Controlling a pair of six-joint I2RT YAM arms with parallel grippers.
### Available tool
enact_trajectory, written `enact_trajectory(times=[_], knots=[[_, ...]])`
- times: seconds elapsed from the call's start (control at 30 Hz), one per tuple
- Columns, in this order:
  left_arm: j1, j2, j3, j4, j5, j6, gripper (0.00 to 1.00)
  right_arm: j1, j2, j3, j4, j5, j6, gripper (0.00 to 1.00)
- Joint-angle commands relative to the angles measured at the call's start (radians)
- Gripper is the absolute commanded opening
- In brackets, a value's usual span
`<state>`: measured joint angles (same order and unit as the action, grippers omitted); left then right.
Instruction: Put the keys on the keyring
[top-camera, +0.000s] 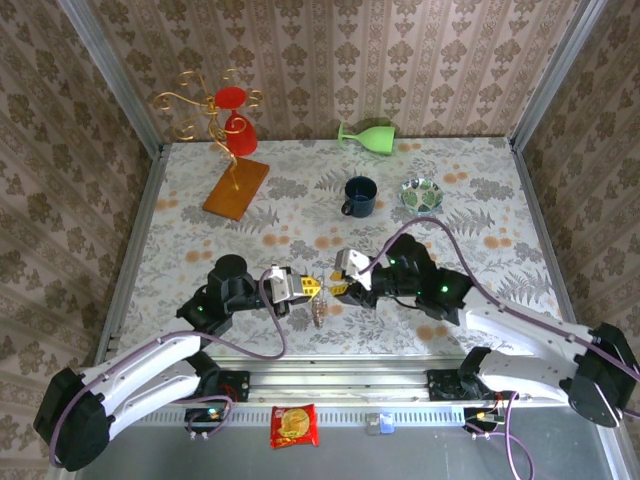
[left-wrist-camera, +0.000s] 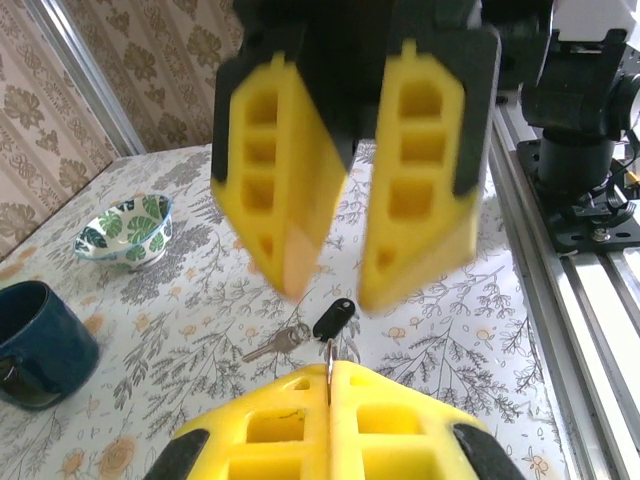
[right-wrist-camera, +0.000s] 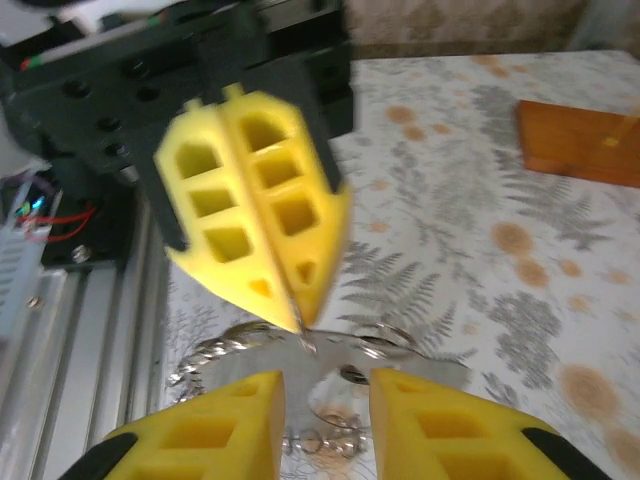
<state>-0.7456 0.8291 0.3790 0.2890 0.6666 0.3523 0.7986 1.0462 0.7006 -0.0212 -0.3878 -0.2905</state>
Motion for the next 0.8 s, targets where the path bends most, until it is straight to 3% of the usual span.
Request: enact_trajectory(times=[0.0,0.17,0.27,0.37,0.5,0.77], knots=[[-0.008,-0.011,0.028,0.001,-0.053,-0.009,0.00,-0.013,-0.085,-0.030,-0.034,0.227,0.134,0.32],[-0.019,-0.008,0.028,0.016,-0.122,0.008,0.00,-0.014,-0.111,-0.026,-0.254,0.577,0.479,0.28],[-0.023,-0.007,0.029,0.031,-0.147,0.003,0.00,-0.016,-0.070,0.005,-0.442,0.719,0.721,0.30],[-0.024,0.001,0.040,0.040,-0.185,-0.042,0.00,-0.035,0.003,0.034,-0.573,0.718,0.863,0.35],[-0.026,0.015,0.061,0.022,-0.200,-0.065,0.00,-0.064,0.114,0.057,-0.605,0.651,0.964,0.36],[-0.037,0.002,0.064,-0.006,-0.212,-0.044,0.00,-0.078,0.337,0.154,-0.593,0.606,0.919,0.42]])
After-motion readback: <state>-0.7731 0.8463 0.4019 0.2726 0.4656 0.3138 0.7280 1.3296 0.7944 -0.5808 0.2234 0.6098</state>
